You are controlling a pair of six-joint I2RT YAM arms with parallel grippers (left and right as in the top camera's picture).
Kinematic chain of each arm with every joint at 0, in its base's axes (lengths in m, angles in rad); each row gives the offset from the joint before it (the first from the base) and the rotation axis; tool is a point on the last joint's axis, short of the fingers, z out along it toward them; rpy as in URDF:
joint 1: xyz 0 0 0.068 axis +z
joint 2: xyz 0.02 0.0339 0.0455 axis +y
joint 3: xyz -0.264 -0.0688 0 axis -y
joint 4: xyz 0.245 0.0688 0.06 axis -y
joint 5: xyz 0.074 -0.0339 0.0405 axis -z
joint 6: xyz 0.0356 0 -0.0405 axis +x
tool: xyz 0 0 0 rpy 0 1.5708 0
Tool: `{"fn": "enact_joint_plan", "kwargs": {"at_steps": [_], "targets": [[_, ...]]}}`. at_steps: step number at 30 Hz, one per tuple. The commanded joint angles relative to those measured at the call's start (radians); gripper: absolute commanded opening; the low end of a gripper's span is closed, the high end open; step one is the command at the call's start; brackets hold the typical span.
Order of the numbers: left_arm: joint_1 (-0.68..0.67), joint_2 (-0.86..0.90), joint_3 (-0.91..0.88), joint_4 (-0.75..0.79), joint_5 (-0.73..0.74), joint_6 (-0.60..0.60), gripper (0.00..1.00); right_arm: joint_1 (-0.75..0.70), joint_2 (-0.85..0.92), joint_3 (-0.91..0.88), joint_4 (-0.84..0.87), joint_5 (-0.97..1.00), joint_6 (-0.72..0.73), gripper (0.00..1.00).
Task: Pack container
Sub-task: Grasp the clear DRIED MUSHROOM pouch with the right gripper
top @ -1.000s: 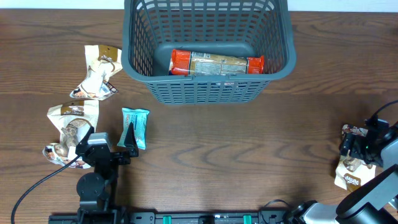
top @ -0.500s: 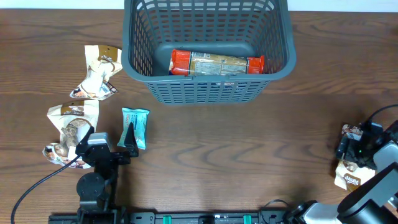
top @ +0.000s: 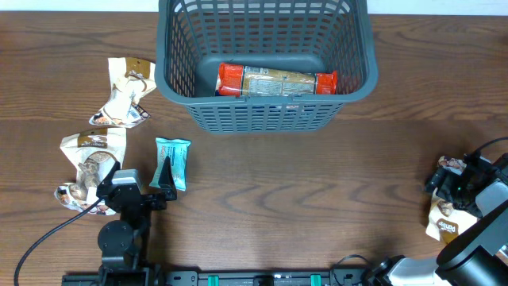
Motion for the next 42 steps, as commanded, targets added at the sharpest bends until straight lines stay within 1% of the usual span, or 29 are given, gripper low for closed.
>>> {"fn": "enact_joint_plan", "kwargs": {"at_steps": [1, 4, 7, 10, 11, 15, 19, 23, 26, 29, 37, 42], "targets": [[-0.004, 0.000, -0.018, -0.035, -0.005, -0.013, 0.99, -0.016, 0.019, -0.014, -0.002, -0.019, 0.047, 0.90], [-0.004, 0.000, -0.018, -0.035, -0.005, -0.013, 0.99, -0.016, 0.019, -0.014, -0.003, -0.015, 0.047, 0.72], [-0.004, 0.000, -0.018, -0.035, -0.005, -0.013, 0.99, -0.016, 0.019, -0.014, -0.003, -0.016, 0.047, 0.61], [-0.004, 0.000, -0.018, -0.035, -0.005, -0.013, 0.99, -0.016, 0.019, -0.014, -0.006, -0.016, 0.047, 0.44], [-0.004, 0.000, -0.018, -0.035, -0.005, -0.013, 0.99, -0.016, 0.019, -0.014, -0.006, -0.016, 0.047, 0.41], [-0.004, 0.000, -0.018, -0.035, -0.005, -0.013, 0.99, -0.016, 0.019, -0.014, -0.004, -0.017, 0.048, 0.13], [-0.004, 0.000, -0.018, -0.035, -0.005, -0.013, 0.99, -0.016, 0.019, -0.014, 0.008, -0.066, 0.055, 0.04], [-0.004, 0.000, -0.018, -0.035, -0.005, -0.013, 0.98, -0.013, 0.018, -0.013, 0.047, -0.185, 0.071, 0.01], [-0.004, 0.000, -0.018, -0.035, -0.005, -0.013, 0.99, -0.013, 0.010, -0.010, 0.079, -0.306, 0.079, 0.01], [-0.004, 0.000, -0.018, -0.035, -0.005, -0.013, 0.99, 0.001, -0.002, 0.013, 0.088, -0.377, 0.082, 0.01], [-0.004, 0.000, -0.018, -0.036, -0.005, -0.013, 0.99, 0.109, -0.091, 0.131, 0.087, -0.383, 0.089, 0.01], [-0.004, 0.000, -0.018, -0.036, -0.005, -0.013, 0.99, 0.224, -0.151, 0.277, 0.075, -0.382, 0.105, 0.03]]}}
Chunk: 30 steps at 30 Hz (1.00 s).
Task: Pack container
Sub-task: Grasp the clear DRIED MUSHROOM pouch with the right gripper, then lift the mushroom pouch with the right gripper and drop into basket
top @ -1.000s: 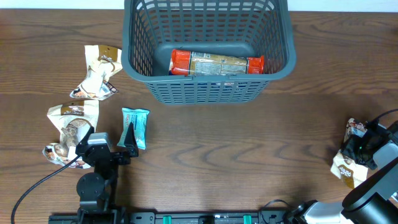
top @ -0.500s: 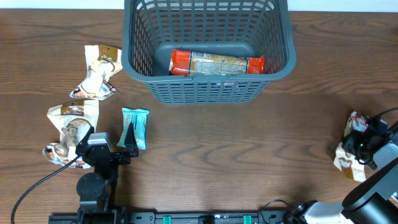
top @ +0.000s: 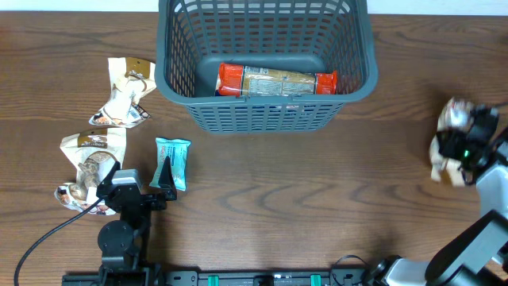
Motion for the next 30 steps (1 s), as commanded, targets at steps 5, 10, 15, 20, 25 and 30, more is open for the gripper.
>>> {"fn": "enact_joint_plan", "kwargs": {"at_steps": [5, 10, 15, 20, 25, 30], "targets": [[-0.004, 0.000, -0.018, -0.036, -0.005, -0.013, 0.99, 0.185, -0.063, 0.292, -0.055, -0.019, 0.021, 0.02], [-0.004, 0.000, -0.018, -0.036, -0.005, -0.013, 0.99, 0.317, -0.062, 0.484, -0.087, 0.034, 0.021, 0.02], [-0.004, 0.000, -0.018, -0.036, -0.005, -0.013, 0.99, 0.422, -0.061, 0.619, -0.089, 0.074, -0.013, 0.02], [-0.004, 0.000, -0.018, -0.036, -0.005, -0.013, 0.99, 0.536, -0.055, 0.702, -0.078, 0.137, -0.067, 0.02], [-0.004, 0.000, -0.018, -0.036, -0.005, -0.013, 0.98, 0.664, -0.005, 0.757, -0.084, 0.226, -0.164, 0.01], [-0.004, 0.000, -0.018, -0.036, -0.005, -0.013, 0.98, 0.789, 0.094, 0.811, -0.126, 0.344, -0.307, 0.01]]}}
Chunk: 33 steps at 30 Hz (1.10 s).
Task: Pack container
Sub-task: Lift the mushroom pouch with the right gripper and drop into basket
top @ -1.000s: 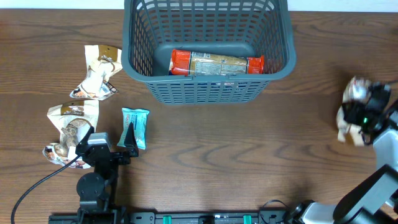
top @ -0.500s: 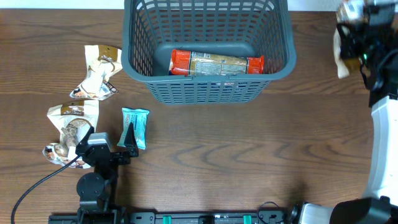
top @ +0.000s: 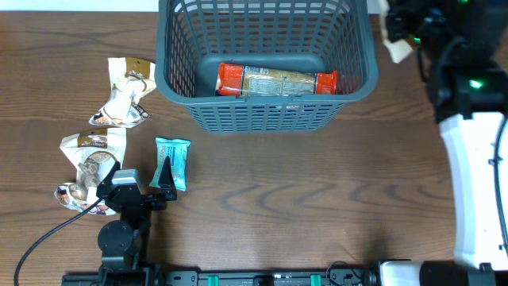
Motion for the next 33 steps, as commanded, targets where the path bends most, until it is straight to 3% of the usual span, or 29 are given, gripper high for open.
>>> {"fn": "enact_joint_plan", "kwargs": {"at_steps": [1, 9, 20, 22, 24, 27, 30, 33], "targets": [[-0.004, 0.000, -0.018, -0.036, -0.005, -0.013, 0.99, 0.077, 0.091, 0.053, -0.048, 0.129, -0.152, 0.01], [-0.004, 0.000, -0.018, -0.036, -0.004, -0.013, 0.99, 0.229, 0.278, 0.197, -0.254, 0.270, -0.368, 0.01], [-0.004, 0.000, -0.018, -0.036, -0.004, -0.013, 0.99, 0.356, 0.401, 0.208, -0.284, 0.316, -0.427, 0.05], [-0.004, 0.000, -0.018, -0.036, -0.004, -0.013, 0.99, 0.369, 0.417, 0.208, -0.290, 0.316, -0.426, 0.15], [-0.004, 0.000, -0.018, -0.036, -0.004, -0.013, 0.99, 0.376, 0.426, 0.205, -0.301, 0.315, -0.426, 0.19], [-0.004, 0.000, -0.018, -0.036, -0.004, -0.013, 0.99, 0.381, 0.440, 0.203, -0.328, 0.307, -0.426, 0.54], [-0.004, 0.000, -0.018, -0.036, -0.004, -0.013, 0.99, 0.381, 0.452, 0.203, -0.375, 0.264, -0.426, 0.64], [-0.004, 0.000, -0.018, -0.036, -0.004, -0.013, 0.99, 0.379, 0.468, 0.203, -0.414, 0.225, -0.426, 0.65]]}}
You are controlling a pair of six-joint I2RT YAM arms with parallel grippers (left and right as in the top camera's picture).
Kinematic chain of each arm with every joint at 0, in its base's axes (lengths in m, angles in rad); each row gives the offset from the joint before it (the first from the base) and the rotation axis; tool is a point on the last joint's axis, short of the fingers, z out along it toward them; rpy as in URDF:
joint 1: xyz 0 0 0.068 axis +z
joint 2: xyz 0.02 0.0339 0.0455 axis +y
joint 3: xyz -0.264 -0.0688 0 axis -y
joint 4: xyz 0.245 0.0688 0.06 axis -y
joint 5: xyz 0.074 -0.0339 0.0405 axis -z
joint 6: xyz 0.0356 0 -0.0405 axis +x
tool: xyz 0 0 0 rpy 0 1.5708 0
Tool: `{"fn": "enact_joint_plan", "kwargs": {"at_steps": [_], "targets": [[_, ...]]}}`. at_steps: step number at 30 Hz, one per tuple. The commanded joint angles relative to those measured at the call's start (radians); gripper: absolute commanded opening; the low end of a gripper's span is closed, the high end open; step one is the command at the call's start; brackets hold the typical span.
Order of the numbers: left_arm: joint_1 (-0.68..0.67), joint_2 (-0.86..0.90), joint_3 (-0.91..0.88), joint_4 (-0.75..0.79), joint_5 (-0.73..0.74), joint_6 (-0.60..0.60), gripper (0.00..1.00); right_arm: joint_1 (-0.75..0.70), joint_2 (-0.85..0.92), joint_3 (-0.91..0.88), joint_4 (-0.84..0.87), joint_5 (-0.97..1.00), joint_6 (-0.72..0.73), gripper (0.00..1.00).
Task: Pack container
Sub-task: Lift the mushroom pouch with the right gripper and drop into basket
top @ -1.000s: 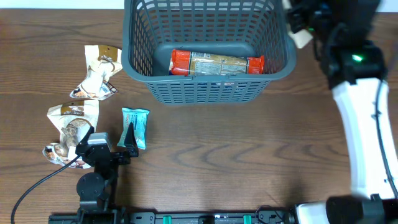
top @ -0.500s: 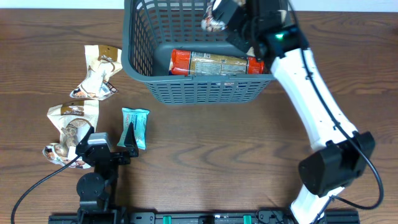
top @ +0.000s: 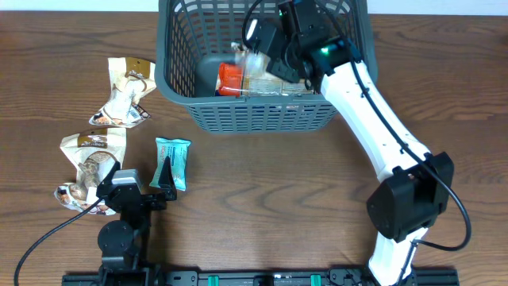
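Observation:
The grey plastic basket (top: 184,102) stands at the back middle of the table. Inside it lies a long packet with orange ends (top: 228,79). My right gripper (top: 255,52) reaches in over the basket's middle, shut on a white-and-brown snack packet (top: 251,62) held just above the long packet. At the front left my left gripper (top: 165,178) rests with its fingers beside a blue packet (top: 179,156); how its jaws stand does not show.
Two crumpled brown-and-white snack packets lie at the left, one (top: 127,91) farther back and one (top: 89,160) beside the left arm. The right arm (top: 373,103) stretches across the table's right half from the front edge to the basket.
The right gripper with its snack packet has moved from beyond the basket's right back corner to over the inside of the basket, lower and to the left. The left arm is unchanged.
The right gripper was at the right table edge on a brown-and-white packet. Then it held the packet raised at the right, then near the basket's back right corner, and now inside the basket's rim. The left arm stayed still throughout.

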Motion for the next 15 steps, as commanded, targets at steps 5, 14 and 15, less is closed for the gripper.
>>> {"fn": "enact_joint_plan", "kwargs": {"at_steps": [5, 14, 15], "targets": [[-0.004, 0.000, -0.018, -0.036, -0.004, -0.014, 0.99, 0.003, 0.051, 0.019, -0.050, -0.054, -0.003, 0.73], [-0.003, 0.000, -0.018, -0.040, -0.005, -0.013, 0.99, 0.005, 0.016, 0.022, 0.042, -0.145, 0.139, 0.88], [-0.003, 0.000, -0.018, -0.040, -0.005, -0.013, 0.99, 0.005, 0.002, 0.023, 0.044, -0.191, 0.153, 0.91]]}}
